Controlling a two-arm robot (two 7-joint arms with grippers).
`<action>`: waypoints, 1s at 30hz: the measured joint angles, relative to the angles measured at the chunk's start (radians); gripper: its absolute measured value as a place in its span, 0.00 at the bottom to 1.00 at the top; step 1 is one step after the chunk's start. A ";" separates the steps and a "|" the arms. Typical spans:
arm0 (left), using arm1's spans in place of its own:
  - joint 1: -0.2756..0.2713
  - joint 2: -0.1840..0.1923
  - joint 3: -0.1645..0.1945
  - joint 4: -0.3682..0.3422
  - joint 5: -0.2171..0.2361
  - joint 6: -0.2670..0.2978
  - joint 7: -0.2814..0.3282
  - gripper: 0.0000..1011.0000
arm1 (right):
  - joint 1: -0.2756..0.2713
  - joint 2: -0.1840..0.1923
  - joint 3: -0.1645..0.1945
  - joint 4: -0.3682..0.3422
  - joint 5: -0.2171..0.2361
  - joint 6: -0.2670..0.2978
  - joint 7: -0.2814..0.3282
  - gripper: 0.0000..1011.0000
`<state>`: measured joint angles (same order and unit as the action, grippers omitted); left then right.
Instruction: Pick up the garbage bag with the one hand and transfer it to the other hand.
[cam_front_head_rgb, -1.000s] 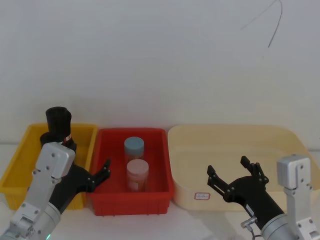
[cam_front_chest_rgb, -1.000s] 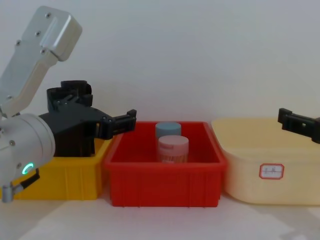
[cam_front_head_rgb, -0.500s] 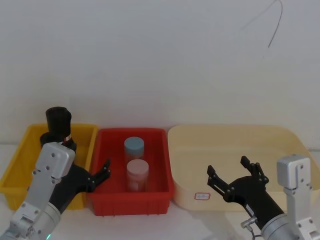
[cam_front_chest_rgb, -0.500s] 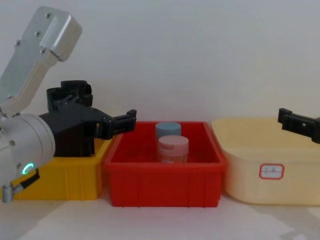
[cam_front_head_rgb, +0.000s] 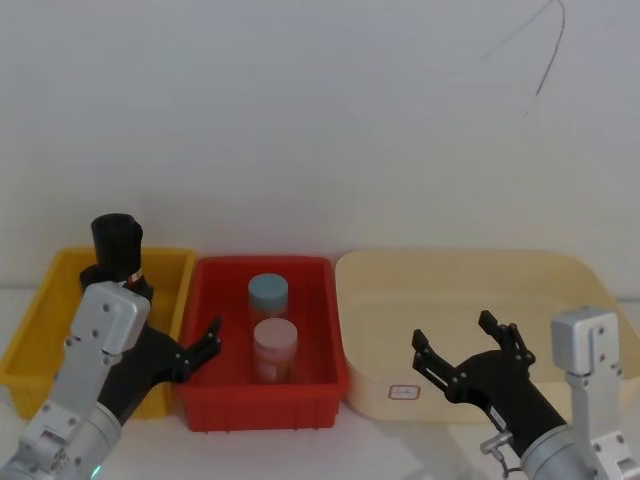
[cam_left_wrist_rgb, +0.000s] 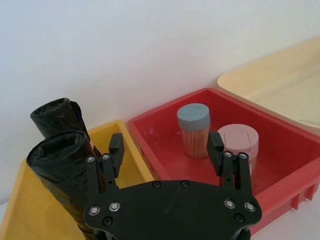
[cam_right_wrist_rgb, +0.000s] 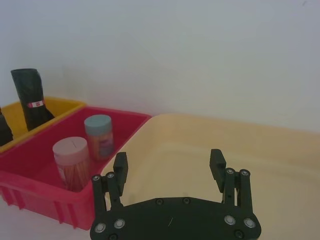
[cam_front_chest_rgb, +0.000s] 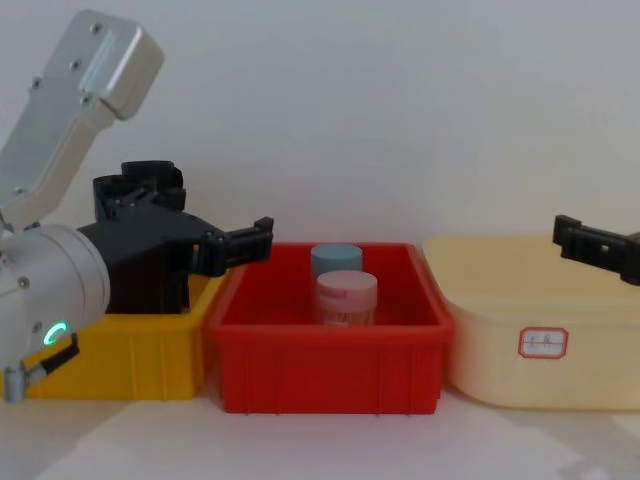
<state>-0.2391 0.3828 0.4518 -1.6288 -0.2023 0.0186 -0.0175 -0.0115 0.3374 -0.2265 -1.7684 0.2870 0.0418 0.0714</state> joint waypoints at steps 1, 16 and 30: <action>-0.002 0.001 -0.001 -0.002 -0.001 0.002 -0.002 0.99 | 0.001 0.000 0.000 -0.002 0.000 0.003 0.001 0.99; -0.040 0.062 -0.051 -0.143 -0.082 0.130 -0.117 0.99 | 0.050 -0.004 -0.010 -0.150 0.015 0.202 0.001 0.99; -0.006 0.178 -0.191 -0.280 -0.176 0.228 -0.217 0.99 | 0.161 -0.051 -0.062 -0.201 0.012 0.392 -0.019 0.99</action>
<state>-0.2455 0.5605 0.2605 -1.9091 -0.3786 0.2465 -0.2341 0.1493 0.2863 -0.2883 -1.9696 0.2985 0.4338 0.0524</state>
